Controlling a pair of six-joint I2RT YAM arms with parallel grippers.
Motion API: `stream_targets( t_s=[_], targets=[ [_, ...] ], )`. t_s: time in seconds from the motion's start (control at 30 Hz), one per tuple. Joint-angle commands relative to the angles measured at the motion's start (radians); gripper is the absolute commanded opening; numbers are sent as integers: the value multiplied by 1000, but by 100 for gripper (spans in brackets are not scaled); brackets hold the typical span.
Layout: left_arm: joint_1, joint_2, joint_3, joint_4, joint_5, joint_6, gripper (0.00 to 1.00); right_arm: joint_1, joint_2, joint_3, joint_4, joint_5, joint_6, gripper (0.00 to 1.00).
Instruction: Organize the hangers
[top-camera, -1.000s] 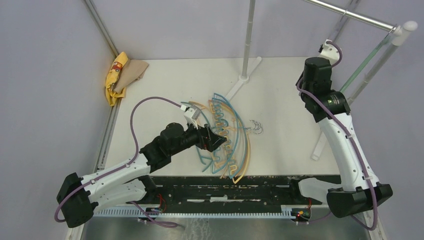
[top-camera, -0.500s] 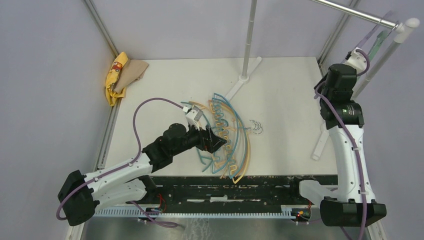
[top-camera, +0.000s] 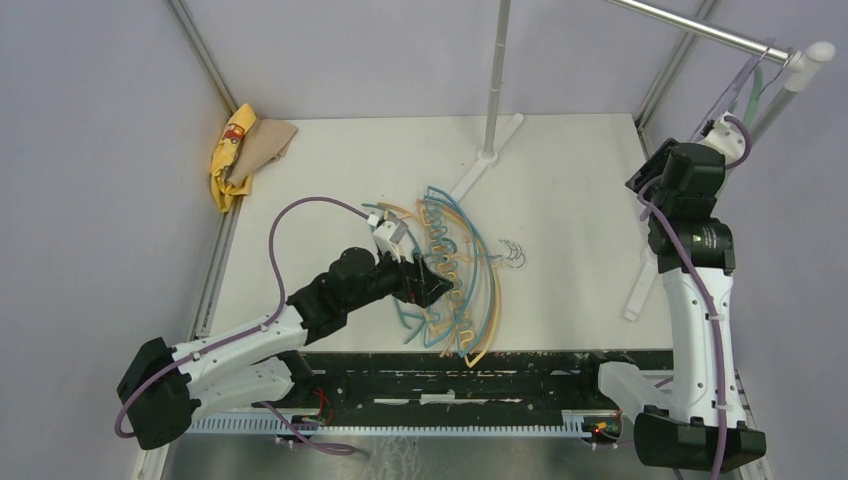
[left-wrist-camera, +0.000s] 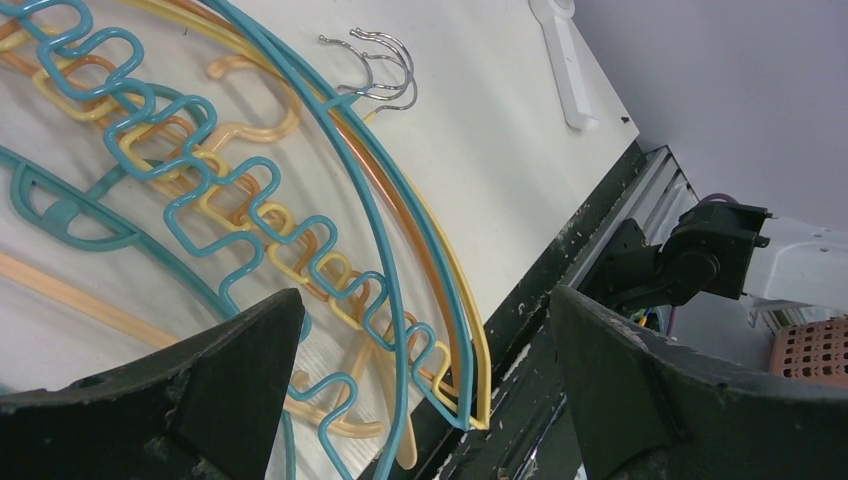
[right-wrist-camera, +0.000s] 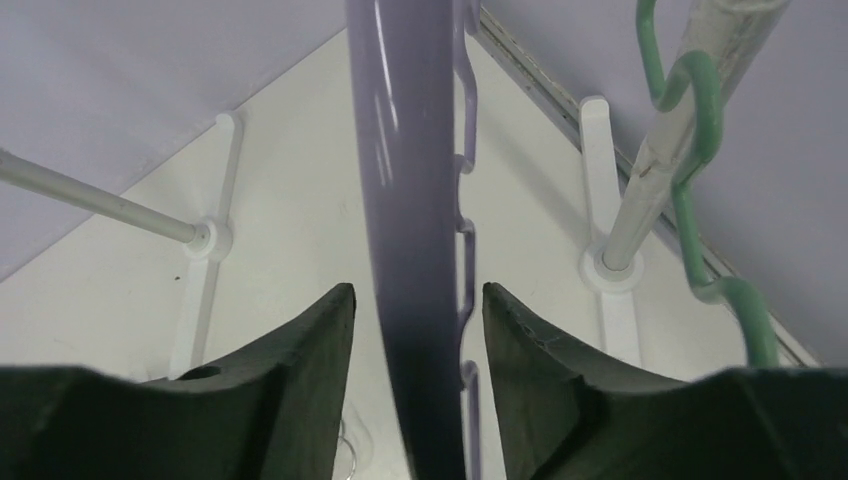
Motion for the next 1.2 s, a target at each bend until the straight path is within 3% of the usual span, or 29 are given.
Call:
stream_targets(
  t_s=[0.0, 0.07, 0.13, 0.27, 0.7, 0.93, 1.07, 1.17],
  targets=[
    [-3, 7, -3, 62, 12, 49, 99, -4, -61, 42, -54, 2, 4, 62],
    [-2, 19, -2, 65, 16, 50, 99, -4, -79, 68, -87, 2, -7, 70],
    [-3, 31, 2, 68, 20, 53, 99, -5, -97, 94, -119, 2, -19, 86],
    [-2, 52, -8, 81, 21, 52, 99, -4, -150, 131, -150, 4, -45, 93],
    [-3, 86, -46, 120, 13, 44, 99, -4, -287, 188, -166, -9, -147, 95],
    [-3, 101, -51, 128, 11, 46, 99, -4, -350, 166, -108, -113, -193, 94],
    [-3, 113, -59, 134, 6, 44, 99, -4, -392, 161, -39, -245, -209, 92],
    [-5, 131, -60, 139, 13, 44, 99, -4, -333, 213, -73, -433, -207, 82]
  ],
)
